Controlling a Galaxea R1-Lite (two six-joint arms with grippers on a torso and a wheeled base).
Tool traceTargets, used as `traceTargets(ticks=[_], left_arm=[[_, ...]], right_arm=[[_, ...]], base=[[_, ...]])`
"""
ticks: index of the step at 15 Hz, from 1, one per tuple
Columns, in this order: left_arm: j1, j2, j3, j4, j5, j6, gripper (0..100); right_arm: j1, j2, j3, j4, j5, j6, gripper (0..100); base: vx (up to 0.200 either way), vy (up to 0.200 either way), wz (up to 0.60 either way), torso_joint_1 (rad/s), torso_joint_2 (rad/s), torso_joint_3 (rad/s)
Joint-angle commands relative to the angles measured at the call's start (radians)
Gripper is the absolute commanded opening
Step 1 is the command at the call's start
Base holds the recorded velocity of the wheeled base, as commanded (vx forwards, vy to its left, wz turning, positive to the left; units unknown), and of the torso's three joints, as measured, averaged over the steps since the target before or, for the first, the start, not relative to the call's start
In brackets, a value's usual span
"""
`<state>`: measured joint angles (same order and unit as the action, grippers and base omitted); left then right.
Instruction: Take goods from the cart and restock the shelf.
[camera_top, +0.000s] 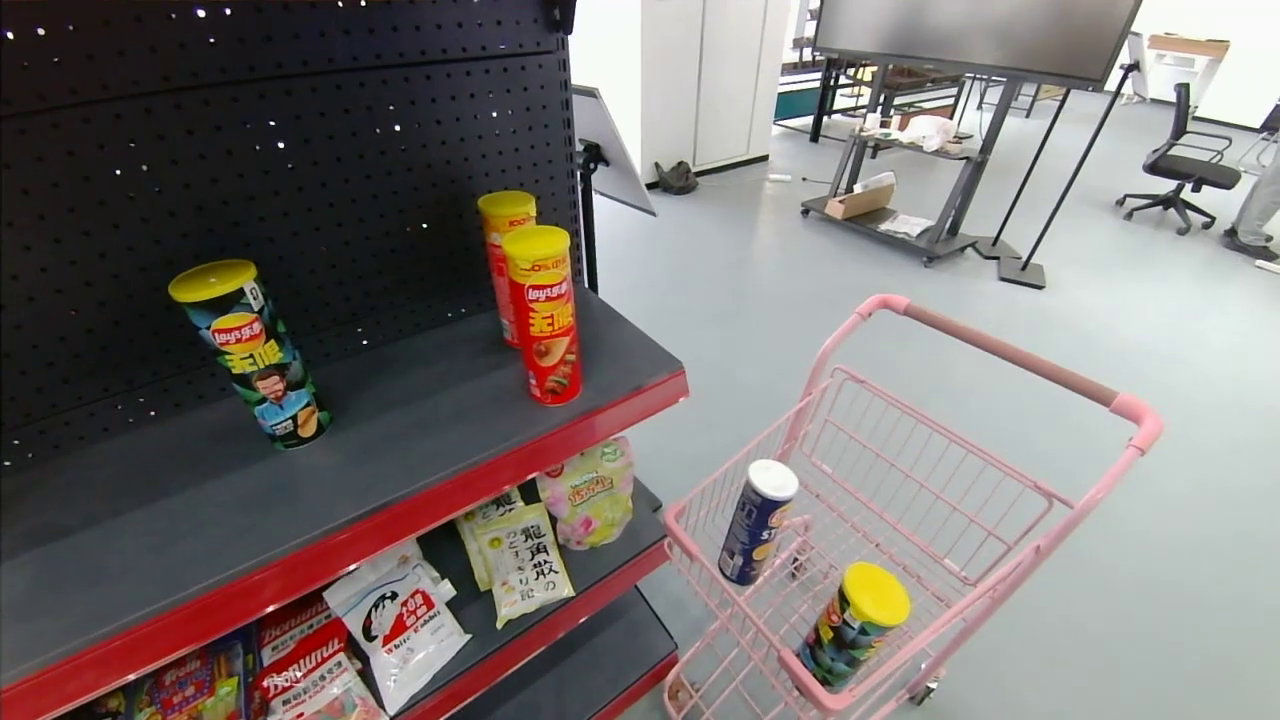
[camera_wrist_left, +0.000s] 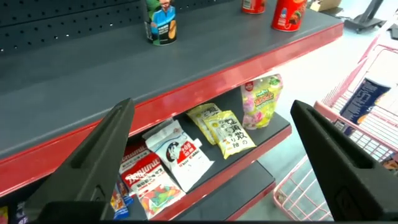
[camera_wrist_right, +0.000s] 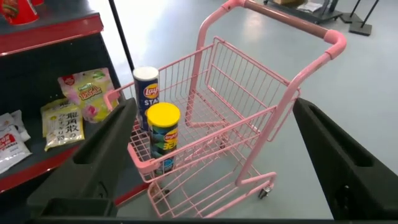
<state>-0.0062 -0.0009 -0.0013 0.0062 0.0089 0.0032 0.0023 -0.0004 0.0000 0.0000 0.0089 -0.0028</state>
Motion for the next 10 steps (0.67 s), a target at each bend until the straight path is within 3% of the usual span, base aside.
traceTargets(ticks=[1, 10], left_arm=[[0.0, 0.001, 0.0, 0.0, 0.0, 0.0, 100], [0.0, 0.001, 0.0, 0.0, 0.002, 0.0, 100]], right_arm=[[0.001, 0.0, 0.0, 0.0, 0.0, 0.001, 100], [0.001, 0.0, 0.0, 0.0, 0.0, 0.003, 100]], base=[[0.0, 0.0, 0.0, -0.144, 0.33, 0.178], [0.0, 0.0, 0.0, -0.146, 0.35, 0.192]])
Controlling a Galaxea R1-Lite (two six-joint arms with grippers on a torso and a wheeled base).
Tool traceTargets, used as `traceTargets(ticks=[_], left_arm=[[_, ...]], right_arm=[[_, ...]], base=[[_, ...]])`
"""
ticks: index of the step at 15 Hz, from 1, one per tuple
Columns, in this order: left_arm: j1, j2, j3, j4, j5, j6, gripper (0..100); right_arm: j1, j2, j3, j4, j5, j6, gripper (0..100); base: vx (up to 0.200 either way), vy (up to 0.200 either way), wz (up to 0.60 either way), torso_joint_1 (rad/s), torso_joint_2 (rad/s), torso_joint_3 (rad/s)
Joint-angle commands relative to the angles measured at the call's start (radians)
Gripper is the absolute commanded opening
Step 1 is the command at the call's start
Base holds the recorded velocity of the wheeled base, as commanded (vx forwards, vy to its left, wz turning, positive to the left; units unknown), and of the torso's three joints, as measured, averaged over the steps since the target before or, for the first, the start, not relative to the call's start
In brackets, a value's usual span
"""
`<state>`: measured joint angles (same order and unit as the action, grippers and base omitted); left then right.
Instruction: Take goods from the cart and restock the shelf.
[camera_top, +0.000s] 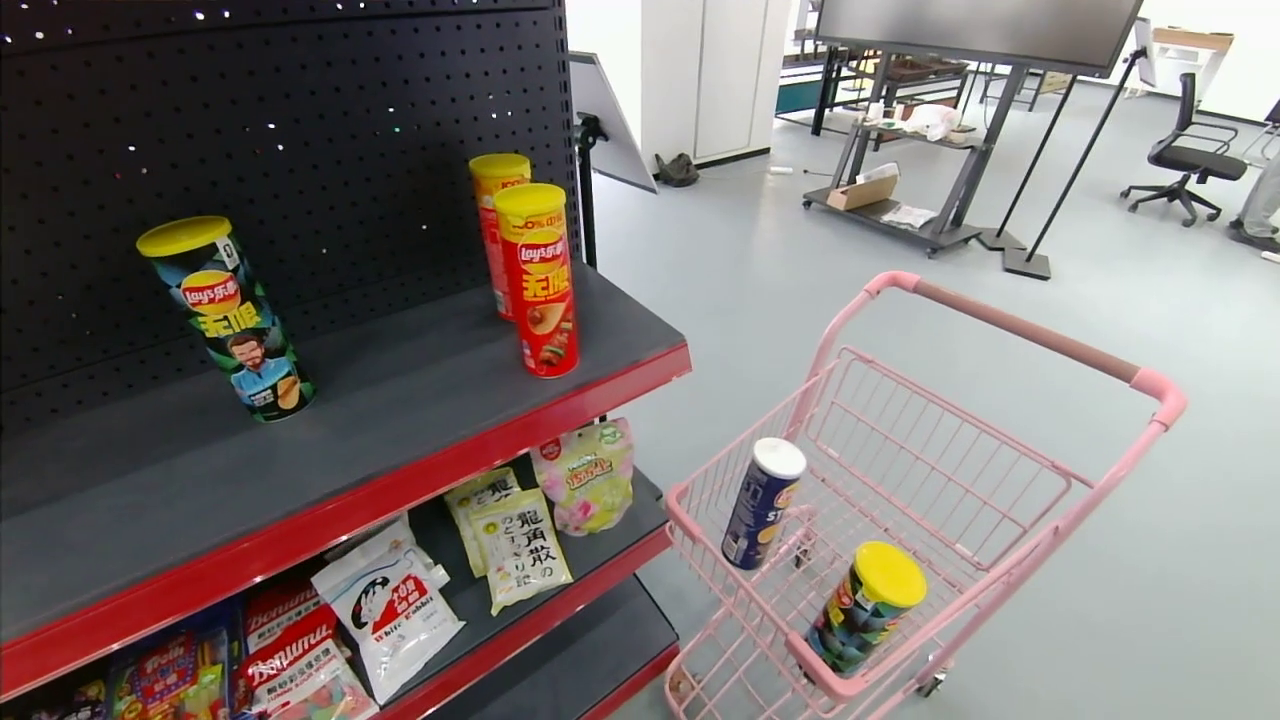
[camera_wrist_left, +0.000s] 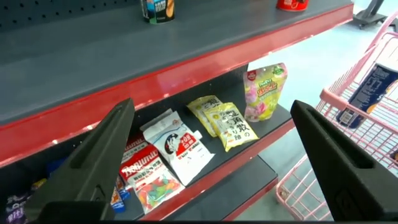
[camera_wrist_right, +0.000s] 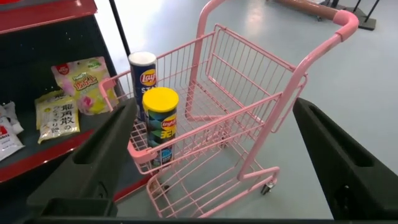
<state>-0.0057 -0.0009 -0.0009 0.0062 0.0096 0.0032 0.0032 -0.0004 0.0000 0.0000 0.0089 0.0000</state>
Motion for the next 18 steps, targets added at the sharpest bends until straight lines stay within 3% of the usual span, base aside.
traceTargets(ticks=[1, 14, 18], left_arm=[[0.0, 0.001, -0.001, 0.001, 0.0, 0.0, 100], [0.0, 0.001, -0.001, 0.0, 0.0, 0.0, 100], [0.0, 0.001, -0.001, 0.0, 0.001, 0.0, 100]], right_arm=[[0.0, 0.0, 0.0, 0.0, 0.0, 0.0, 100], [0.0, 0.0, 0.0, 0.0, 0.0, 0.0, 100], [0.001, 0.003, -0.002, 0.002, 0.005, 0.0, 100]], base=[[0.0, 0.0, 0.0, -0.149, 0.35, 0.207], [0.0, 0.0, 0.0, -0.152, 0.4, 0.247], [0.0, 0.0, 0.0, -0.036, 0.1, 0.065]])
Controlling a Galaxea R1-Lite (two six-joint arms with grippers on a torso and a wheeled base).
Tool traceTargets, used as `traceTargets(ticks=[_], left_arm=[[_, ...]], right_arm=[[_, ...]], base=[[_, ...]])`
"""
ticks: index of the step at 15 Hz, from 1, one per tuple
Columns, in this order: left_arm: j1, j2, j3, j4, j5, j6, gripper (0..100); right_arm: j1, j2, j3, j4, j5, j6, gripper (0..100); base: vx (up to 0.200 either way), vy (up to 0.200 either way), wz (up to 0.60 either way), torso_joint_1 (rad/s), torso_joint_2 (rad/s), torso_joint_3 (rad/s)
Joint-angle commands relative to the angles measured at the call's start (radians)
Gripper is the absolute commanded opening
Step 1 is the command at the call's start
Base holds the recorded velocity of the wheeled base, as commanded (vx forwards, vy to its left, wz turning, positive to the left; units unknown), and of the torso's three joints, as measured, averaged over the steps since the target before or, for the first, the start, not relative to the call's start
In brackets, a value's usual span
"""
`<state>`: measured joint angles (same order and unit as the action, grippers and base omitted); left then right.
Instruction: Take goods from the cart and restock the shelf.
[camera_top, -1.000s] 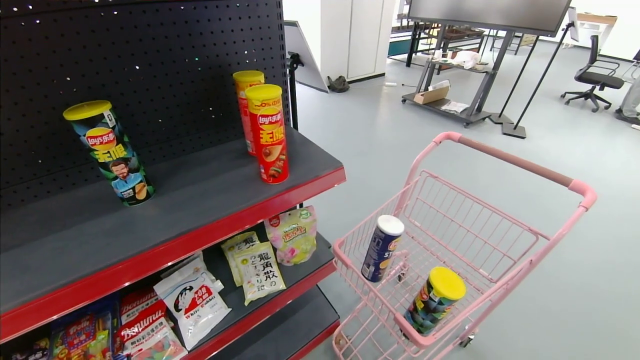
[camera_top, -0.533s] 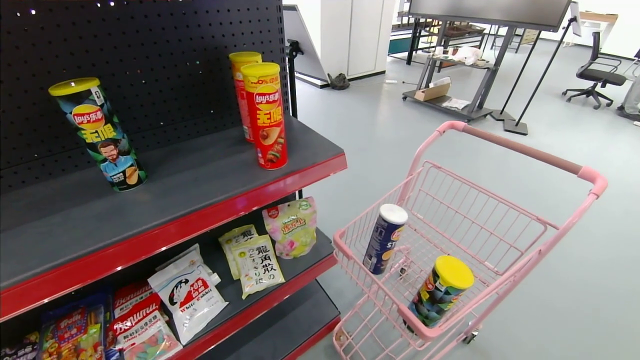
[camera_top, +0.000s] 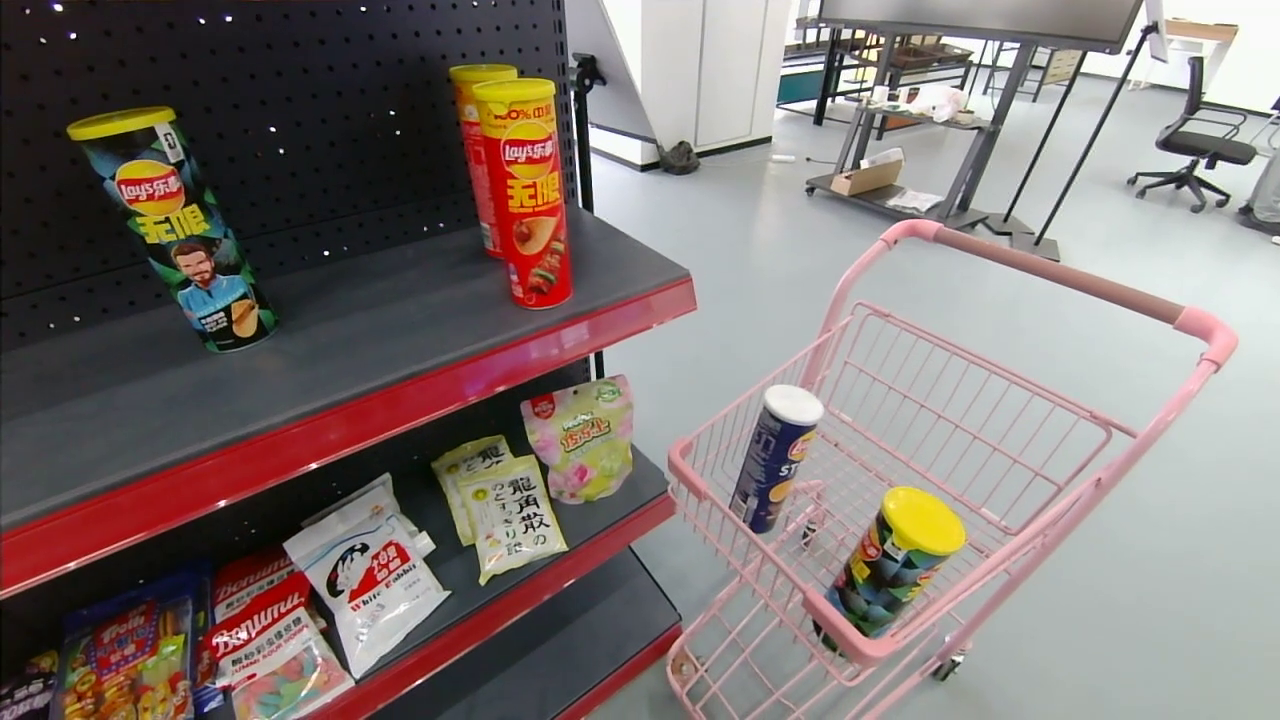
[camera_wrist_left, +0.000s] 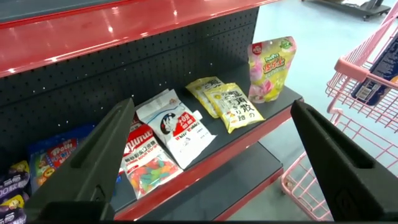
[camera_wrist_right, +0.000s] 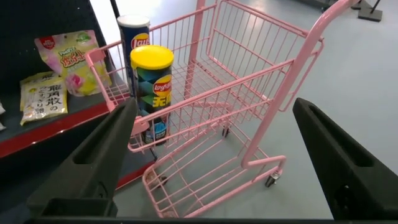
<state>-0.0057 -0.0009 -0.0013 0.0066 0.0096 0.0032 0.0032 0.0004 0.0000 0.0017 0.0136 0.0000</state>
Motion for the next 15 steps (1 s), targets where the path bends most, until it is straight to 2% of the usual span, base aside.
traceTargets(ticks=[1, 2, 3, 5, 6, 7, 9, 11, 15], left_arm=[[0.0, 0.001, 0.0, 0.0, 0.001, 0.0, 100], [0.0, 0.001, 0.0, 0.001, 0.0, 0.0, 100], [0.0, 0.001, 0.0, 0.0, 0.0, 0.0, 100], [0.0, 0.001, 0.0, 0.001, 0.0, 0.0, 100], [0.0, 0.001, 0.0, 0.001, 0.0, 0.0, 100], [0.0, 0.001, 0.0, 0.001, 0.0, 0.0, 100], [0.0, 0.001, 0.0, 0.0, 0.0, 0.0, 100], [0.0, 0.001, 0.0, 0.0, 0.0, 0.0, 100], [0.0, 0.001, 0.0, 0.001, 0.0, 0.0, 100]], right_arm=[[0.009, 0.032, -0.003, 0.003, 0.009, 0.017, 100], [0.031, 0.121, -0.075, -0.006, 0.026, 0.06, 100], [0.044, 0.362, -0.282, -0.02, 0.028, 0.19, 100], [0.074, 0.664, -0.476, -0.031, 0.062, 0.318, 100], [0.133, 0.721, -0.408, -0.071, 0.088, 0.216, 100], [0.187, 0.787, -0.331, -0.163, 0.086, 0.186, 100], [0.228, 1.086, -0.133, -0.597, 0.085, 0.184, 100], [0.233, 1.313, -0.061, -0.841, 0.095, 0.173, 100], [0.261, 1.438, -0.064, -0.856, 0.098, 0.173, 100]], base=[[0.0, 0.0, 0.0, 0.0, 0.0, 0.0], [0.0, 0.0, 0.0, 0.0, 0.0, 0.0], [0.0, 0.0, 0.0, 0.0, 0.0, 0.0], [0.0, 0.0, 0.0, 0.0, 0.0, 0.0], [0.0, 0.0, 0.0, 0.0, 0.0, 0.0], [0.0, 0.0, 0.0, 0.0, 0.0, 0.0], [0.0, 0.0, 0.0, 0.0, 0.0, 0.0], [0.0, 0.0, 0.0, 0.0, 0.0, 0.0], [0.0, 0.0, 0.0, 0.0, 0.0, 0.0]])
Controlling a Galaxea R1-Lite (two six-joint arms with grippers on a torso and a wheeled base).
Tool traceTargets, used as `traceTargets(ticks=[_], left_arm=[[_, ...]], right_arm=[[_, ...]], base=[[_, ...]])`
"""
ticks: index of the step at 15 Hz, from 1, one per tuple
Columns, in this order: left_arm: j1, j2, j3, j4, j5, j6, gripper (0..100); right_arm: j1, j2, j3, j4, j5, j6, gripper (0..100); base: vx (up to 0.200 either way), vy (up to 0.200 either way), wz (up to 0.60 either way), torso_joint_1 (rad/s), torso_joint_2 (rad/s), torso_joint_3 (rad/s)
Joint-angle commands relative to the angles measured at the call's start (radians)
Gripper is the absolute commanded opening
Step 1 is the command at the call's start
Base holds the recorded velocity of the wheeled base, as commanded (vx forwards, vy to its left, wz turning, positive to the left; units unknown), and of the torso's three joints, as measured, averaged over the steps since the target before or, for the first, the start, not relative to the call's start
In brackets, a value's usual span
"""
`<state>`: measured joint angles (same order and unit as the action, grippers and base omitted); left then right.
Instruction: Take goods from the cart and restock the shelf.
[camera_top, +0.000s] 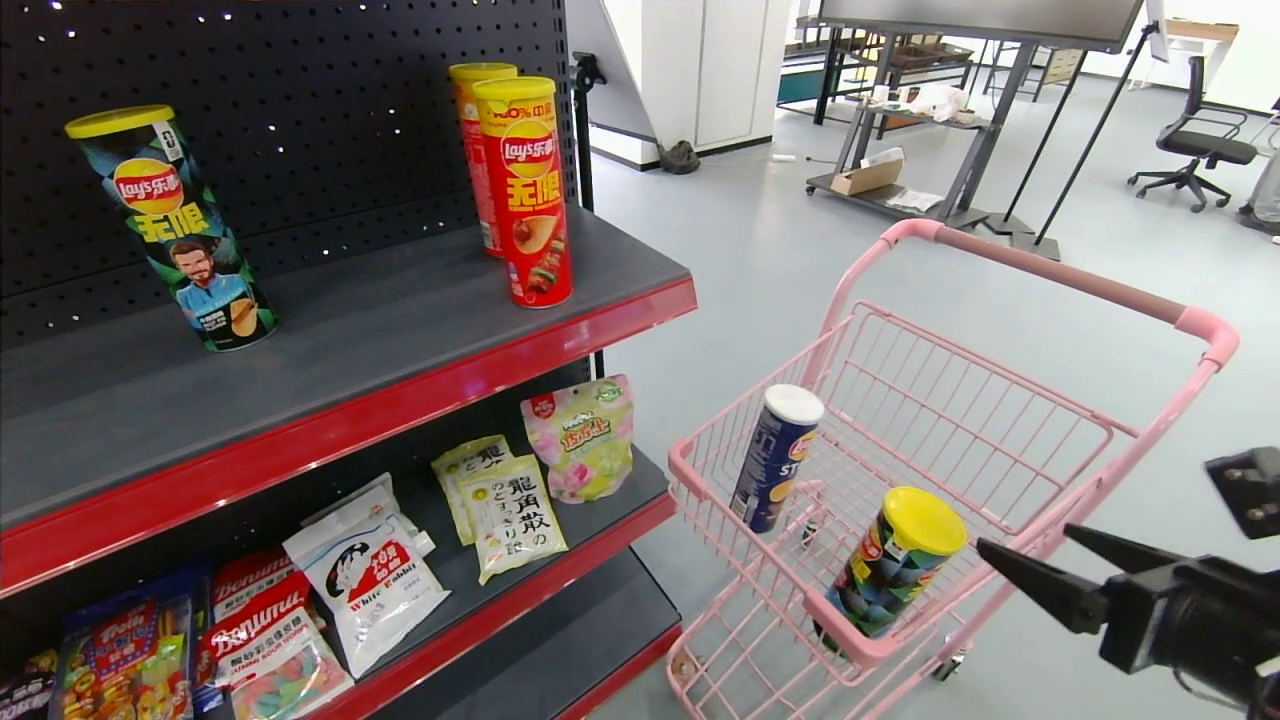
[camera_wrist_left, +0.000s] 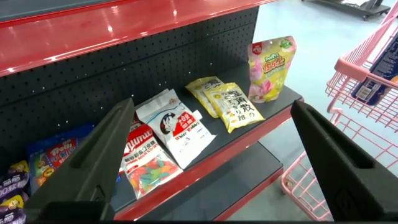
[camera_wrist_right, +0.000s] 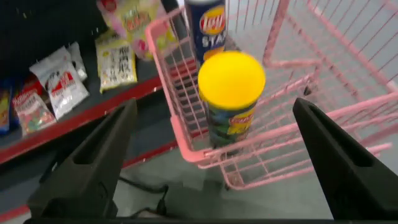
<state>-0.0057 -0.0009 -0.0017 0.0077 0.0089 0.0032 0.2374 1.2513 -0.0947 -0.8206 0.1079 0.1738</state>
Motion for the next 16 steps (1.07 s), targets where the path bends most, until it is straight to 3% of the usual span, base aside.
traceTargets(ticks=[1, 7, 16], left_arm=[[0.0, 0.001, 0.0, 0.0, 0.0, 0.0, 100], [0.0, 0.001, 0.0, -0.002, 0.0, 0.0, 100], [0.0, 0.001, 0.0, -0.002, 0.0, 0.0, 100]], right_arm=[[0.026, 0.218, 0.023, -0.046, 0.004, 0.0, 100], [0.033, 0.341, 0.003, -0.115, 0.004, -0.073, 100], [0.025, 0.623, -0.037, -0.361, -0.002, -0.076, 100]], base=[[0.0, 0.0, 0.0, 0.0, 0.0, 0.0], [0.0, 0.0, 0.0, 0.0, 0.0, 0.0], [0.0, 0.0, 0.0, 0.0, 0.0, 0.0]])
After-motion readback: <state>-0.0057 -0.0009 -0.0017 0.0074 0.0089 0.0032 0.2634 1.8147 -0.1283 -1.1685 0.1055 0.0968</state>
